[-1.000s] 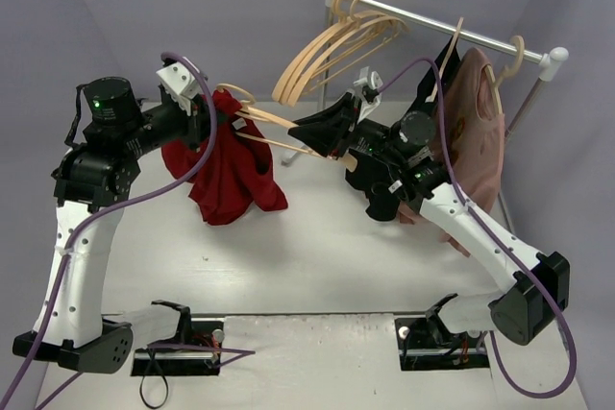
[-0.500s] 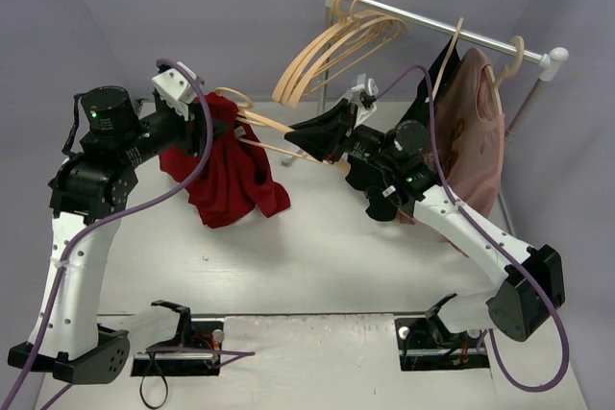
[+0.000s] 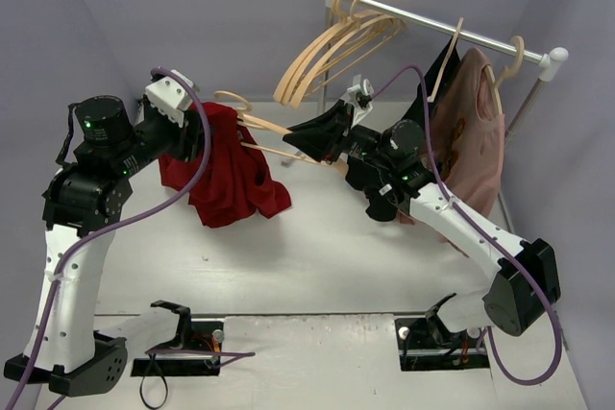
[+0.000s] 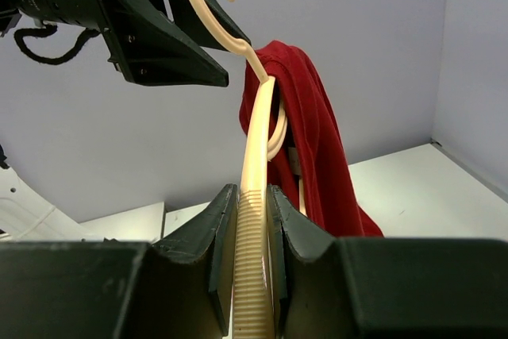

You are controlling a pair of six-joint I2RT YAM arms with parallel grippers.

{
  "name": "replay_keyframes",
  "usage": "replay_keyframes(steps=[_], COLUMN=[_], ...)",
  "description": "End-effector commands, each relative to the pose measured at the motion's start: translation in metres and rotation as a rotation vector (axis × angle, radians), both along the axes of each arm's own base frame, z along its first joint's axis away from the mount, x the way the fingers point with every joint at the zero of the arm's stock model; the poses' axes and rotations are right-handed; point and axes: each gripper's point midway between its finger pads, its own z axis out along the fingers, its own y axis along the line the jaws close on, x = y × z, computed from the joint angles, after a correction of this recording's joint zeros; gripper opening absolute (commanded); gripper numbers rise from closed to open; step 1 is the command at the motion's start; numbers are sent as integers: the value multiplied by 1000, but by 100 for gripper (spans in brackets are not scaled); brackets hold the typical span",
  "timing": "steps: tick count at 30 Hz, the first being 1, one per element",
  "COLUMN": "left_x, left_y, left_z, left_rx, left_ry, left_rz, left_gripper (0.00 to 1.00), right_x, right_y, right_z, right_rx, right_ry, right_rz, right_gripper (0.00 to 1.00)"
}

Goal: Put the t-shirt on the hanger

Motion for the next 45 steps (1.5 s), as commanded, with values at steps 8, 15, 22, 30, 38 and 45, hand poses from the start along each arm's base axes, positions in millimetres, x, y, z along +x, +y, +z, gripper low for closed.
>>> replay_keyframes(steps=[8, 15, 22, 30, 38, 45], left_x=[-6, -8, -9, -12, -21, -24], left_y=[4, -1, -10, -16, -26, -24], left_z=[21, 11, -8, -15, -42, -49], left_rx=[197, 270, 302, 315, 280, 250], left_ry=[-80, -78, -47, -40, 45, 60], left_rz=[-88, -179, -276, -354, -431, -452], left_gripper=[49, 58, 60, 60, 58, 52], right_x=[-18, -23, -32, -42, -47, -44], right_y=[-7, -5, -4, -7, -11, -17], right_z=[40, 35, 36, 29, 32, 33], right_rx=[93, 76, 59, 43, 37, 30], right_ry=[-181, -178, -191, -189, -203, -200], right_rz=[60, 92, 146, 174, 191, 186], right_gripper=[0, 0, 0, 0, 0, 0])
